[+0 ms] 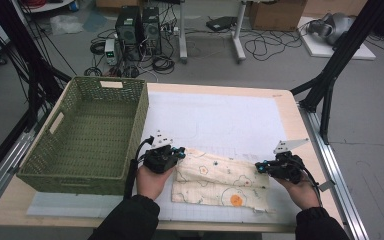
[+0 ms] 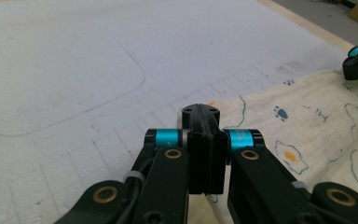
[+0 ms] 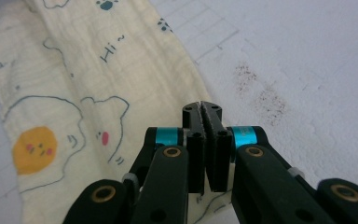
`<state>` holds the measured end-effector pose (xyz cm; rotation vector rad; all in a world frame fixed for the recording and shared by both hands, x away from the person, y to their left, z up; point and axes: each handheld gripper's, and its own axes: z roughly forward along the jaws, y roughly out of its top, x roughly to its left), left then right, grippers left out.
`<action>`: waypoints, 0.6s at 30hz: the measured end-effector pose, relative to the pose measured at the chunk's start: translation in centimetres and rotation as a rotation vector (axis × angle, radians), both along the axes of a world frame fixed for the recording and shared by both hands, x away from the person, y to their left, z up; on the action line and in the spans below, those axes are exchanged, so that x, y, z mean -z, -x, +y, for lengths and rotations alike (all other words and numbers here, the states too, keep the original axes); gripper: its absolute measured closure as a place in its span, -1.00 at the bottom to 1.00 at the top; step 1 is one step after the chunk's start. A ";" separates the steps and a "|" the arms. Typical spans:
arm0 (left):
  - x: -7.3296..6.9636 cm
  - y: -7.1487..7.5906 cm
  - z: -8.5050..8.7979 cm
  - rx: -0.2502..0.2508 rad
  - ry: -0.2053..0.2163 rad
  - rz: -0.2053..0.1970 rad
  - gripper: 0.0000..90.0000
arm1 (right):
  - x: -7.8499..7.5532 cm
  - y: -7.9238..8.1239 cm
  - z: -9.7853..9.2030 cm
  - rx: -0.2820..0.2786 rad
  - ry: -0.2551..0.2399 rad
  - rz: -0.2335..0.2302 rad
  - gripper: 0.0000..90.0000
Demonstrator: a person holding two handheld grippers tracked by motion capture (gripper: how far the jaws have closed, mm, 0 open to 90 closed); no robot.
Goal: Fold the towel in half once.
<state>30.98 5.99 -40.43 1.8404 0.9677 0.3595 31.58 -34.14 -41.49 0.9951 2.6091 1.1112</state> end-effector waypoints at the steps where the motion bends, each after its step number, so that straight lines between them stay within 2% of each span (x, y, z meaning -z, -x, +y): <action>1: -0.2 0.2 0.1 0.002 0.003 -0.004 0.99 | -0.2 0.3 -0.1 0.000 -0.010 -0.012 0.97; 4: -0.6 1.0 0.3 0.018 0.015 -0.012 0.99 | -1.0 1.2 -0.3 -0.016 -0.045 -0.032 0.96; 8: -0.6 3.2 0.3 0.073 -0.020 -0.021 0.99 | -1.9 3.3 -0.5 -0.060 -0.075 -0.056 0.96; 10: -0.3 4.4 0.3 0.099 -0.054 -0.003 0.99 | -1.8 4.2 -0.5 -0.083 -0.079 -0.044 0.96; 13: 0.1 5.7 0.1 0.123 -0.102 0.001 0.90 | -1.3 5.6 -0.3 -0.135 -0.075 0.010 0.82; 15: -0.1 6.1 -0.1 0.134 -0.094 -0.003 0.67 | -1.2 6.3 -0.2 -0.159 -0.070 0.015 0.71; 17: -0.5 6.3 -0.1 0.163 -0.067 -0.006 0.66 | -1.7 6.6 -0.2 -0.177 -0.098 0.017 0.70; 18: -0.7 6.4 -0.2 0.167 -0.071 -0.017 0.66 | -2.1 6.6 -0.3 -0.176 -0.112 0.008 0.66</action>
